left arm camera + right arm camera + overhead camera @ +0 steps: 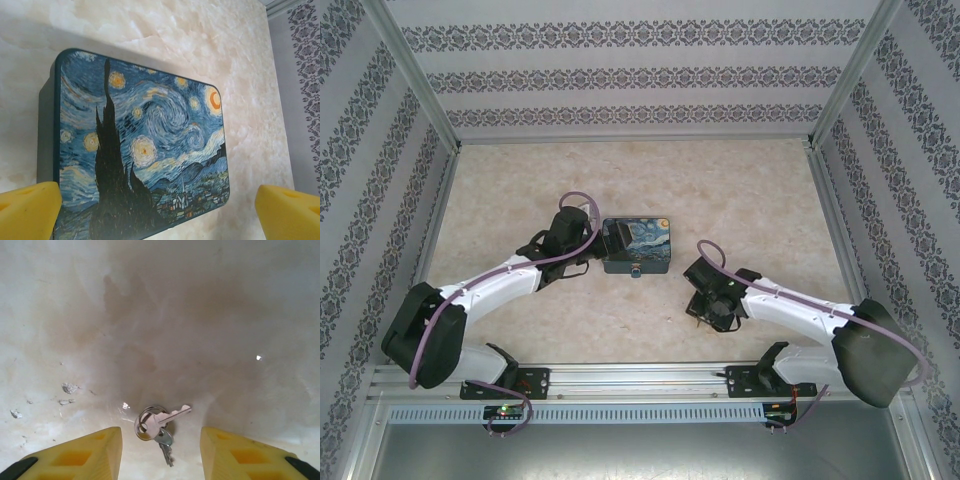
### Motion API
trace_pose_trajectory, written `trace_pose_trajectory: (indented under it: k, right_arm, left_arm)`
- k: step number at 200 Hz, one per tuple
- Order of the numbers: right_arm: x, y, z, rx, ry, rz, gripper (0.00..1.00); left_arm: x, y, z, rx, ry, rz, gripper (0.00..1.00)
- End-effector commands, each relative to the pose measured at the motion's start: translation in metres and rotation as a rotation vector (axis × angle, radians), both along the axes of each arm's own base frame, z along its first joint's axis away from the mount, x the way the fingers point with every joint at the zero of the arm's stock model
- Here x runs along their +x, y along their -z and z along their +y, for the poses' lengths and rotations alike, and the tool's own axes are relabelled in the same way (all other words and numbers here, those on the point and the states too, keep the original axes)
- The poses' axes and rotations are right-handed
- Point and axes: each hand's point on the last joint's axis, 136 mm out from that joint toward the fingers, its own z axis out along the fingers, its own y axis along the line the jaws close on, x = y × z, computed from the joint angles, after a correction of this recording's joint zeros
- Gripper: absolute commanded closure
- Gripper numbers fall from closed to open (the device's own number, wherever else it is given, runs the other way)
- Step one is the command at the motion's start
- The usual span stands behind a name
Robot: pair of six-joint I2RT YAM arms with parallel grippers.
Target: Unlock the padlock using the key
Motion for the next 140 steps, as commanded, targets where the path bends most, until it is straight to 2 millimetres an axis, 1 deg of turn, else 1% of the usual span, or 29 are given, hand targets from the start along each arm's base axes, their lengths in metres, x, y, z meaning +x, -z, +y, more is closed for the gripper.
trace_pose_trajectory:
  k: [1,38,116,140]
  right_arm:
    - [0.005,-0.002,0.001,-0.027,0.011,-0.003,0.54]
    - [0.006,0.003,0.006,-0.044,-0.01,0.03,0.56]
    - [0.006,0.014,0.007,-0.099,-0.047,0.078,0.62]
    - [0.007,0.019,0.006,-0.122,-0.063,0.084,0.68]
  left_arm:
    - [-0.001,0.001,-0.009,-0.034,0.018,-0.009,0.01]
    - [0.0,0.003,-0.011,-0.04,0.024,-0.006,0.0]
    - [0.002,0.006,-0.016,-0.055,0.036,0.0,0.01]
    - [0.001,0.006,-0.017,-0.056,0.043,0.005,0.01]
